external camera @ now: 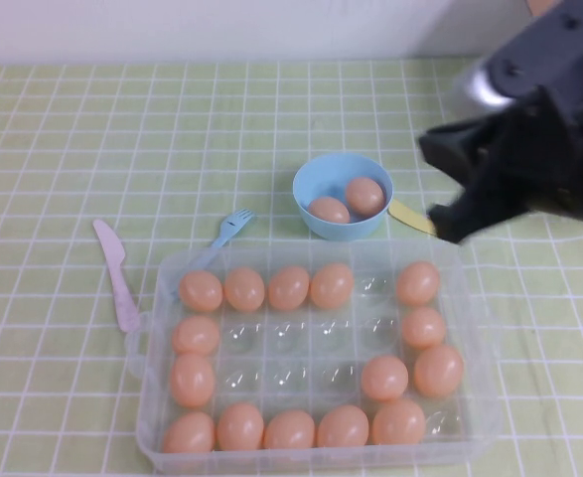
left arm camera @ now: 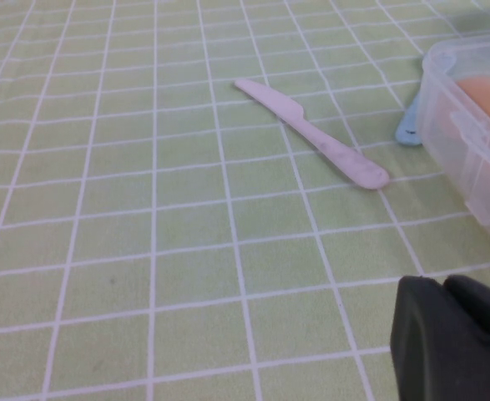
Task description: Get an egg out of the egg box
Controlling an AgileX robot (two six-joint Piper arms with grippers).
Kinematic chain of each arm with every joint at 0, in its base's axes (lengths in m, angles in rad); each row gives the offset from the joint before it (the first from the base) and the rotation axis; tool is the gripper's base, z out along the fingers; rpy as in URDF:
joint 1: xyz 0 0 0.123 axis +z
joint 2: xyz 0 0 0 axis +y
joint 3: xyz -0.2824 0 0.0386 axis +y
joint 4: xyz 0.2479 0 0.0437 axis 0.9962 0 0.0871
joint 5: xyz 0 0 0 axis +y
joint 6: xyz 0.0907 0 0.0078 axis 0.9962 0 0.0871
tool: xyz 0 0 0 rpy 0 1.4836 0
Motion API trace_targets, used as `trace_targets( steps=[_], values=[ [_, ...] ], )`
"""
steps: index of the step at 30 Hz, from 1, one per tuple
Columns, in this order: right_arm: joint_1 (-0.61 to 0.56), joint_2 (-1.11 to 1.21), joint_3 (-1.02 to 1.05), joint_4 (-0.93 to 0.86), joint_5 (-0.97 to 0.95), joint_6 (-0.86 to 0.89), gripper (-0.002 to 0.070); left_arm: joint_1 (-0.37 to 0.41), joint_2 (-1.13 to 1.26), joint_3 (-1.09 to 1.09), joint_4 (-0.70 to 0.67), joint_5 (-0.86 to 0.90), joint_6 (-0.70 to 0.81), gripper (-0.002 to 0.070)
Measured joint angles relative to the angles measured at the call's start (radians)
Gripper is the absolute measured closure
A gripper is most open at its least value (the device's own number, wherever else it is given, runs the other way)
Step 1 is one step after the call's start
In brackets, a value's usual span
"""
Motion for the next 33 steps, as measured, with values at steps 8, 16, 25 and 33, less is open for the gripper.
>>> trace_targets(
  steps=[8,16,25,33],
  values=[
    [0.000,-0.242,0.075,-0.052,0.361,-0.002,0.0692,0.000,0.000,0.000,0.000,0.000,0.000,0.0680],
    [0.000,-0.469,0.333,-0.101,0.191,0.065,0.0692,0.000,0.000,0.000,0.000,0.000,0.000,0.0680],
    [-0.152,-0.788,0.636,-0.135,0.061,0.137,0.0693,0.000,0.000,0.000,0.000,0.000,0.000,0.0680],
    [-0.491,-1.059,0.848,-0.125,-0.084,0.141,0.0693,0.000,0.000,0.000,0.000,0.000,0.000,0.0680]
  ],
)
